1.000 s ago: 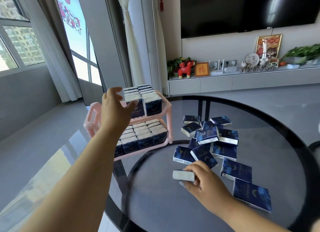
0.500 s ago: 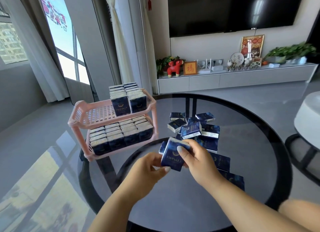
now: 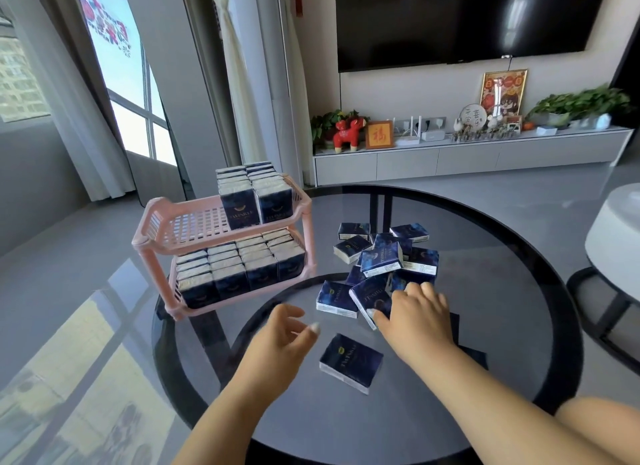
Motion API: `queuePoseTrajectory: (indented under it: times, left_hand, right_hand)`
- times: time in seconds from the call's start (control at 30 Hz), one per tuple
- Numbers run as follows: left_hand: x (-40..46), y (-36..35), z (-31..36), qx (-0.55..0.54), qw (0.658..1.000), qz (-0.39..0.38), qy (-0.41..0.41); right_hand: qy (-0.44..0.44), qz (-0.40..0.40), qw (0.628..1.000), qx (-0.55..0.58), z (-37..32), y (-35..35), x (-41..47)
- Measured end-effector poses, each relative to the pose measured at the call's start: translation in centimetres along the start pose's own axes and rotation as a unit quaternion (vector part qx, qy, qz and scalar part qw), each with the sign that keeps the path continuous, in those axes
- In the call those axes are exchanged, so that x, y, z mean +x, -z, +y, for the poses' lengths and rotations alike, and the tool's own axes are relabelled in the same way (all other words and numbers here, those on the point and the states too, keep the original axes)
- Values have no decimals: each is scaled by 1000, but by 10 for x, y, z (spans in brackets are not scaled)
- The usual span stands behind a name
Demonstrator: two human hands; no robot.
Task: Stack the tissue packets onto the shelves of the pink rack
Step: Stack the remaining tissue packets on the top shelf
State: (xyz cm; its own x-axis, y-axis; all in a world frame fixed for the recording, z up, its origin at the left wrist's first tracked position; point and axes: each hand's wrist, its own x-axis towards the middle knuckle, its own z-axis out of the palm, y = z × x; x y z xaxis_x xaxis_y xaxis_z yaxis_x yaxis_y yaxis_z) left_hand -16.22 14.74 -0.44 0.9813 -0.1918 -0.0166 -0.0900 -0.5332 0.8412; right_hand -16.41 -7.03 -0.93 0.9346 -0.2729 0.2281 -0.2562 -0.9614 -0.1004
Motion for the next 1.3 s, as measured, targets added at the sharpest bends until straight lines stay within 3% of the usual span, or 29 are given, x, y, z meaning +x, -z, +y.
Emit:
queuePoseTrajectory:
  times: [0.13,0.27,0.37,0.57,0.63,0.7,0.8,0.87,0.93,1.1,1.23,1.3]
  left_hand:
    - [-9,-10,5,121,985,-66,-108]
    - [-5,-16,4,222,941,-138,-214]
    - [-2,-22,3,251,931,-145,-220]
    - [2,-24,3,310,926,-100,-191]
    - [4,-20,4,230,965,-52,-118]
    - [8,-14,6,57,998,-14,-8]
    - [14,-4,7,-107,991,-1,85]
    - [14,-3,3,-118,989,-26,79]
    - [12,-5,-1,-100,993,-49,51]
    - [4,-7,4,-172,980,-100,-3]
    - [2,-12,4,-202,976,-78,-27]
    - [2,-13,4,-231,971,-54,-36]
  right_hand:
    - [0,0,1000,27,1,-1,3]
    - [4,5,998,63,-1,0,5]
    - [8,14,984,177,-2,0,4]
    - [-12,48,917,395,4,10,8]
    - [-25,59,884,464,5,15,9]
    - [-21,35,847,530,5,22,10]
    - [53,-99,798,591,3,36,3]
    - [114,-166,815,544,-1,38,-3]
    - [134,-178,839,496,-6,33,-8]
    - [144,-90,877,450,-14,26,-12]
    - [151,12,871,468,-18,21,-16]
    - [142,-21,854,500,-20,22,-18]
